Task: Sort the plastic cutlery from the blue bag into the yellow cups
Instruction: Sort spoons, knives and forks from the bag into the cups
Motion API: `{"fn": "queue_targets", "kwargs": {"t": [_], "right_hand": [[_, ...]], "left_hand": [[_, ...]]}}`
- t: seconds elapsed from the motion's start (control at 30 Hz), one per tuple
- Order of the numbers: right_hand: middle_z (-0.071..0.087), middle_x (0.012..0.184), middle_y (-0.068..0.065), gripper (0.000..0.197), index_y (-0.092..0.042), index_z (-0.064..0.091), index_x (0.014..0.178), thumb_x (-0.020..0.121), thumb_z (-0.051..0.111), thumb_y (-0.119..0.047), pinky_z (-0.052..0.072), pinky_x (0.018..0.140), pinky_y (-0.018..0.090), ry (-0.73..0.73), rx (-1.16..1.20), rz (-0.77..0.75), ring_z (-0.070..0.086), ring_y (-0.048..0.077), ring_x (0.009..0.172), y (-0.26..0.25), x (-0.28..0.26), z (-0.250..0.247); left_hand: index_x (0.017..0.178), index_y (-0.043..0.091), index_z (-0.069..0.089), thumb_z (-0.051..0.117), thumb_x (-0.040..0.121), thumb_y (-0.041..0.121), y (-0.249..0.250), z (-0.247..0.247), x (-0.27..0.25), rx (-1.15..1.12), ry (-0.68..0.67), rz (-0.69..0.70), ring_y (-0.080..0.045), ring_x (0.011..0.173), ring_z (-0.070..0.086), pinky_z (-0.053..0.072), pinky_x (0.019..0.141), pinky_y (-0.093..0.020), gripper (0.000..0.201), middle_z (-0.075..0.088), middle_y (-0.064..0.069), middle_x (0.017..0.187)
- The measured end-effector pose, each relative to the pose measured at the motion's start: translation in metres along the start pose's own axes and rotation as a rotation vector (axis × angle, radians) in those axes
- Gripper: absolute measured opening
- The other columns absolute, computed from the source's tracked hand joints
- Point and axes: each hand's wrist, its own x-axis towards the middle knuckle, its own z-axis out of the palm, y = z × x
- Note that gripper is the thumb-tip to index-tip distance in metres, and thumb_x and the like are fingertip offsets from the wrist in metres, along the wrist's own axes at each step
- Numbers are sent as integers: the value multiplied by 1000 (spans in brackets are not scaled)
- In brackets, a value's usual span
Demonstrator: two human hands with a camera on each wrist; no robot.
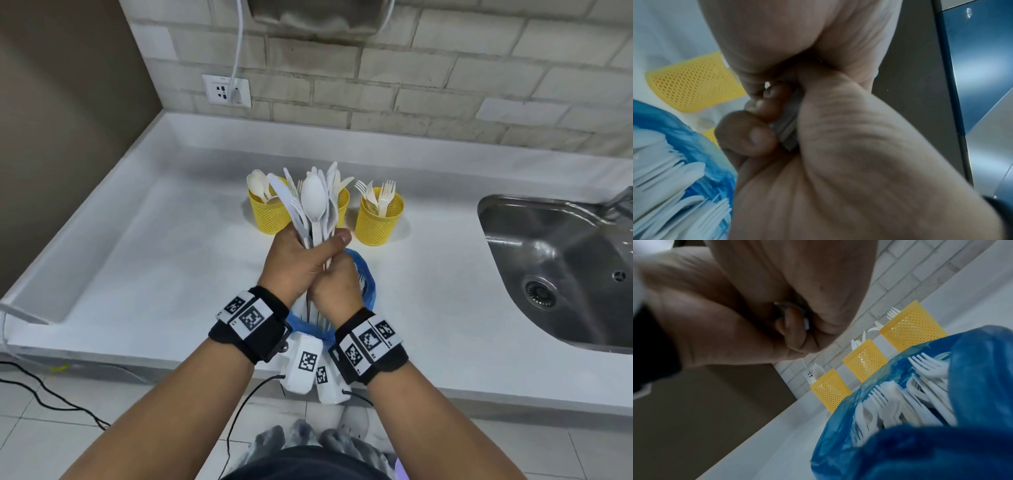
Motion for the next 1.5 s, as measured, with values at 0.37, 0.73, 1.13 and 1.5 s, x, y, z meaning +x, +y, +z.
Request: {"fn": "queue_targets", "kwargs": {"t": [0.37,0.73,1.13,1.5], "right_hand": [[71,87,-22,27,-31,66,102,89,69,-8,52,80,20,-368,-33,20,65,-2,85,17,-15,-20],[74,101,10,20,-15,72,99,82,63,-9,60,81,48,-102,173,-158,71,35,89,-13,-5,-54],[63,100,1,15,-14,69,98,85,70,-8,59,80,54,-215,161,-362,66,23,92,-2,29,-90],[62,103,8,9,-4,67,95,88,73,-6,59,82,38,-242,144,-448,66,26,96,20,63,-141]], "left_hand": [[100,2,72,69,92,0,-2,-37,-16,-245,-3,-68,-36,97,74,58,92,-48,9,75,-24,100],[107,7,75,71,87,-1,-12,-35,-32,-242,-122,-7,-30,86,70,57,83,-43,22,75,-21,102],[119,11,71,72,89,1,-8,2,-10,-87,-123,77,-23,108,72,57,88,-32,31,76,-7,114],[109,6,73,82,80,2,-14,49,16,257,70,202,3,95,70,50,82,-10,31,76,11,99]]}}
